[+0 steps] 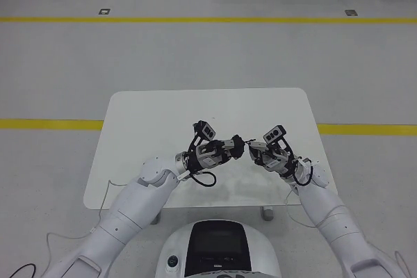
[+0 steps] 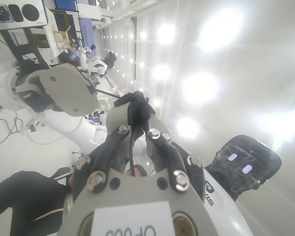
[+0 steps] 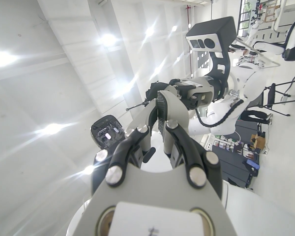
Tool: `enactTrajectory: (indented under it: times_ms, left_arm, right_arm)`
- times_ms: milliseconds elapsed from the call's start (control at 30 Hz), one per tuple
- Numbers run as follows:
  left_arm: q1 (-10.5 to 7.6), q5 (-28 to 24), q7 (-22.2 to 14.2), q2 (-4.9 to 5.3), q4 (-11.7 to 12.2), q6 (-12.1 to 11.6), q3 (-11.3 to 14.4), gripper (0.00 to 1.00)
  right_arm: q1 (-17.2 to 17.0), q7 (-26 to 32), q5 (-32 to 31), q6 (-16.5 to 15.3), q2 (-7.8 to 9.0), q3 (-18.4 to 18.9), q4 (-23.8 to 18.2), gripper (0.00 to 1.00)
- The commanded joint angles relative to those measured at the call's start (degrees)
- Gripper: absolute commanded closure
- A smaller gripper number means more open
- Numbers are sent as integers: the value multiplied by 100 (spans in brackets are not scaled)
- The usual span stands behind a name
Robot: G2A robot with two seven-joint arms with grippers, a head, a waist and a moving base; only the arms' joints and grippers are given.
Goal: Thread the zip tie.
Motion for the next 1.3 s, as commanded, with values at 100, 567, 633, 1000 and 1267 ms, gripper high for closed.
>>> enactTrajectory:
  times_ms: [100,567,633,1000,1267]
  left_arm:
    - [0,0,0,0,0,0,0,100]
    - [0,0,0,0,0,0,0,100]
    - [0,0,0,0,0,0,0,100]
    - [0,0,0,0,0,0,0,100]
    - [0,0,0,0,0,0,0,100]
  right_arm:
    - [6,-1,-33,6,-9,12,32,100]
    - [35,-21,-114,15,-33,43,132,100]
    - [40,-23,-125,17,-37,43,146,100]
    - [64,-45,-182,24,-59,52,221,100]
    - [81,-49,-215,32,-72,62,261,100]
